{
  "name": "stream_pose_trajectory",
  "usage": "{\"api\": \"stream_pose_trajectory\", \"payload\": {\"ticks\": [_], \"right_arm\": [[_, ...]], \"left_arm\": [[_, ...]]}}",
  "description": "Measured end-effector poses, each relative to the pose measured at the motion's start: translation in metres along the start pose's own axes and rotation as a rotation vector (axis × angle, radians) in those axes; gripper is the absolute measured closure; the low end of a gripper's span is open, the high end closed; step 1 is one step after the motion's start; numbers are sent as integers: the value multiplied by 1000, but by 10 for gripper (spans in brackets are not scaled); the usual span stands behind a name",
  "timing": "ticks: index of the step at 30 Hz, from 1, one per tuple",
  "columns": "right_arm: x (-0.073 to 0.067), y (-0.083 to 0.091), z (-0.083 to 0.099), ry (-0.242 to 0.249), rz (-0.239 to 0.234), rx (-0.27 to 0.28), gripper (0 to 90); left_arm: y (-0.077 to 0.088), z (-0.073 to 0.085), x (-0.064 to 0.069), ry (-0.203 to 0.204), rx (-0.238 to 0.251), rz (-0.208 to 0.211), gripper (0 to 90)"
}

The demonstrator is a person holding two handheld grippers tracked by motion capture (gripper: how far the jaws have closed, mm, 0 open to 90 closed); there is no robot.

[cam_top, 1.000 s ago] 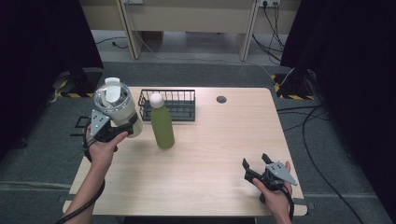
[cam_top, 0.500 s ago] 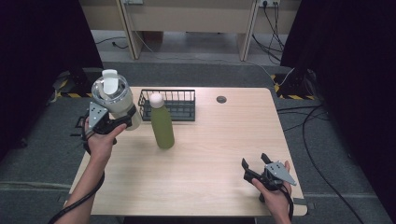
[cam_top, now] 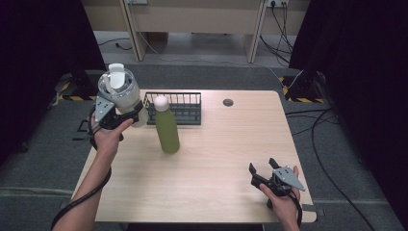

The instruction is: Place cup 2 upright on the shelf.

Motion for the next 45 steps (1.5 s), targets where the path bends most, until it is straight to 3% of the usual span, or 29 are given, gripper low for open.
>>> {"api": "stream_pose_trajectory", "payload": {"ticks": [14, 30, 45], "right_arm": [[3, -1, 0, -6, 8, -3, 182], [4, -2, 1, -10, 13, -4, 183], [6, -1, 1, -11, 19, -4, 184]], "left_arm": [[-27, 0, -5, 6, -23, 5, 94], [-53, -13, -7, -4, -16, 17, 94], [-74, -10, -6, 8, -33, 29, 94]]}}
Point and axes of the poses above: each handheld gripper's, and its own axes: y roughly backward along the jaws, z roughly out of its underside, x roughly to its right, the point moved 1 cm from there along -y, roughly forward along the jaws, and after that the axes turned 1 degree about y, right-handed, at the moved point
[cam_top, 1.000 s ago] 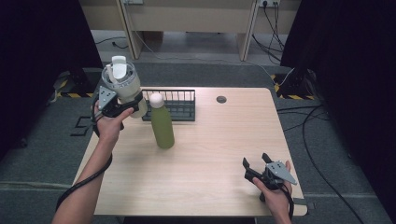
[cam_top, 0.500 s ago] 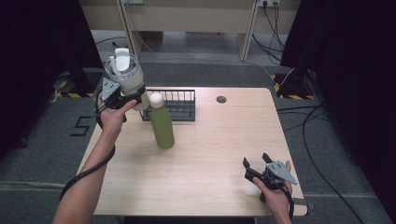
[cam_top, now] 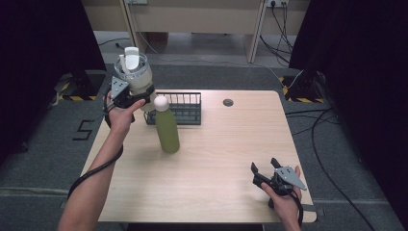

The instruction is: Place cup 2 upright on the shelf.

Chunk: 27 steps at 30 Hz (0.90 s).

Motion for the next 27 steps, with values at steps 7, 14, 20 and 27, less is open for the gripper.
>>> {"api": "stream_pose_trajectory", "payload": {"ticks": [7, 14, 20, 27], "right_arm": [[0, 0, 0, 0, 1, -4, 184], [1, 0, 1, -2, 1, -4, 184], [2, -1, 1, -3, 3, -5, 185], [2, 0, 1, -5, 4, -7, 185]], "left_arm": [[-9, -4, 1, -2, 4, 10, 94], [-18, -4, 1, 2, -4, 12, 94], [-24, -5, 4, -11, 3, 11, 94], [-33, -2, 8, -12, 4, 16, 94]]}}
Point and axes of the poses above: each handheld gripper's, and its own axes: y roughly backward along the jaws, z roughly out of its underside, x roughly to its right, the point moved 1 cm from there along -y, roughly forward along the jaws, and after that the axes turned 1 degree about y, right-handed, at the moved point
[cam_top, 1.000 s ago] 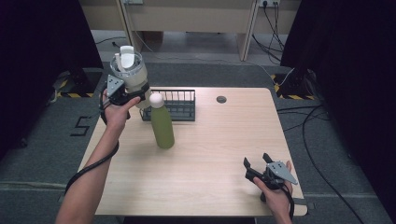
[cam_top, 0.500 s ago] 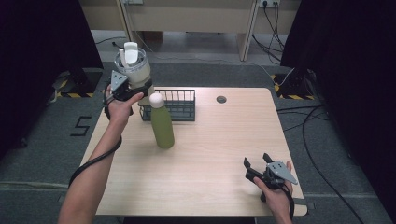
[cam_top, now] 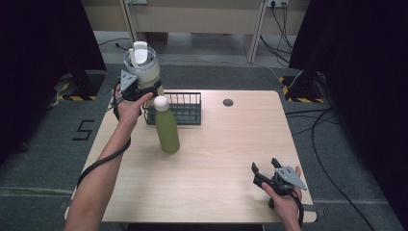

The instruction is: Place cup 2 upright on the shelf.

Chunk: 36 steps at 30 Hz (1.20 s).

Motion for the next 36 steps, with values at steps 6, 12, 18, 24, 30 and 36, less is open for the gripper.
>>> {"api": "stream_pose_trajectory", "payload": {"ticks": [6, 12, 18, 24, 30, 36], "right_arm": [[0, 0, 0, -1, 0, -1, 186], [1, -1, 0, 0, 0, 1, 187], [1, -1, 1, 1, -2, -3, 187], [1, -1, 1, -2, -1, -6, 188], [0, -2, 1, 2, -3, -8, 188], [1, -2, 1, 2, -3, -9, 188]], "left_arm": [[-6, 3, 2, 5, -4, 2, 94], [-11, 8, 3, 7, -14, 6, 94], [-16, 11, 4, 9, -20, 13, 94], [-18, 15, 4, 12, -29, 13, 94], [-21, 21, 2, 16, -40, 8, 93], [-24, 26, 2, 23, -52, 8, 93]]}}
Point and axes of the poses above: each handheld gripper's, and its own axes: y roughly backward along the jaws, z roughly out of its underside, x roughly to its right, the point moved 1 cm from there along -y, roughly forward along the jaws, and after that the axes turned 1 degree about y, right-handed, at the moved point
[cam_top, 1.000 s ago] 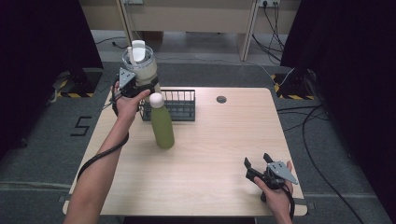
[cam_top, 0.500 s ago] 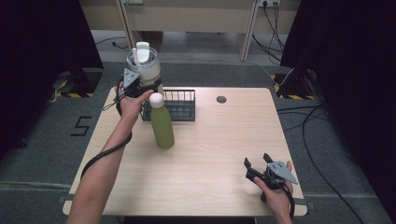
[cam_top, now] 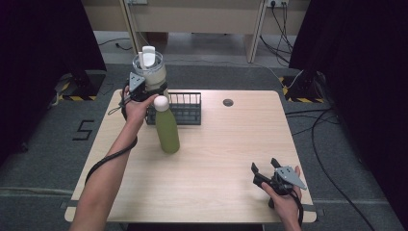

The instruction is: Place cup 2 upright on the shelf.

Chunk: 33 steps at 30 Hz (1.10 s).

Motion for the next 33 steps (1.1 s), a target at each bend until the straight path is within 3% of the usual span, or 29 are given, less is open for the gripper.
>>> {"api": "stream_pose_trajectory", "payload": {"ticks": [33], "right_arm": [[0, -1, 1, 4, -2, -6, 188]], "left_arm": [[-12, 30, 2, 14, -68, -10, 93]]}}
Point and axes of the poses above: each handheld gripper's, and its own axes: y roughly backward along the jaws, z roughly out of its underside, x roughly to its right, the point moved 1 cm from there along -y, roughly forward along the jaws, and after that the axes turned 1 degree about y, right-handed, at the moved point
